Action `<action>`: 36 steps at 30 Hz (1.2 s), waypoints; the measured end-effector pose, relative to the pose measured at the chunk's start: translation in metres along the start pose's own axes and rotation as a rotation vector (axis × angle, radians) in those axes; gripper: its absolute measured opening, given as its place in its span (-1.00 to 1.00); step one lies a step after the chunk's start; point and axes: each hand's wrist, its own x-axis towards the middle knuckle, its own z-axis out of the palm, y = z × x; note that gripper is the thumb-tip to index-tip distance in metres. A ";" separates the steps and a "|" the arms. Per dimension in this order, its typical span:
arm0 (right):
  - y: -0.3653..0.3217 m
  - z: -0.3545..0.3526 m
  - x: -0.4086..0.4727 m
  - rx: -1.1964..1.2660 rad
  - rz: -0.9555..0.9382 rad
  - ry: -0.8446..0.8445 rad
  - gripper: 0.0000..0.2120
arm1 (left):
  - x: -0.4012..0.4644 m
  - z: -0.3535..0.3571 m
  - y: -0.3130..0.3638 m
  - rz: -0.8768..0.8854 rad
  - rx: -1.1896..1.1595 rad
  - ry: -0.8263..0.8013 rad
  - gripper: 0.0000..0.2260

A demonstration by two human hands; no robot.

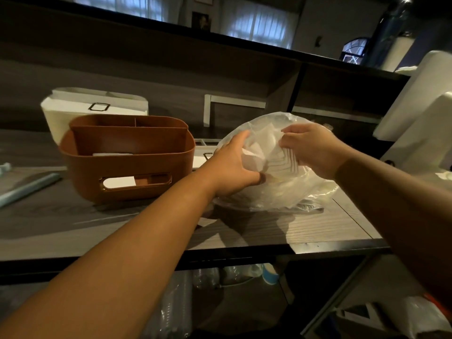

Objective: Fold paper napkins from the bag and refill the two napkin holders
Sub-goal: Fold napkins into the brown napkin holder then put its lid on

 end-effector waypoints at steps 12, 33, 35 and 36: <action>0.015 0.018 -0.023 -0.464 -0.441 -0.115 -0.77 | -0.025 -0.009 -0.006 0.021 0.003 -0.028 -0.34; 0.022 0.022 -0.033 -0.379 -0.357 -0.486 -0.51 | -0.070 0.015 -0.039 -0.033 0.173 0.185 -0.30; 0.023 0.021 -0.033 -0.364 -0.332 -0.501 -0.50 | -0.071 0.015 -0.038 -0.014 0.178 0.182 -0.29; 0.023 0.021 -0.033 -0.380 -0.336 -0.497 -0.51 | -0.072 0.015 -0.037 -0.014 0.177 0.174 -0.29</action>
